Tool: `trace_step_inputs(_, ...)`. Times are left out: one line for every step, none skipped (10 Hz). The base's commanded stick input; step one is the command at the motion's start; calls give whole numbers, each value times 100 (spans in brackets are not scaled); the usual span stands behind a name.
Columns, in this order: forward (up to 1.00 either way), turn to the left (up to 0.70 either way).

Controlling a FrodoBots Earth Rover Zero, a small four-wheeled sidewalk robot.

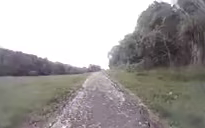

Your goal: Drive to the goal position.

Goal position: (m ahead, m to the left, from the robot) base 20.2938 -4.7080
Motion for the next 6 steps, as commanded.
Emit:
trace_step_inputs(85, 0)
trace_step_inputs(85, 0)
trace_step_inputs(85, 0)
trace_step_inputs(85, 0)
trace_step_inputs(85, 0)
trace_step_inputs(85, 0)
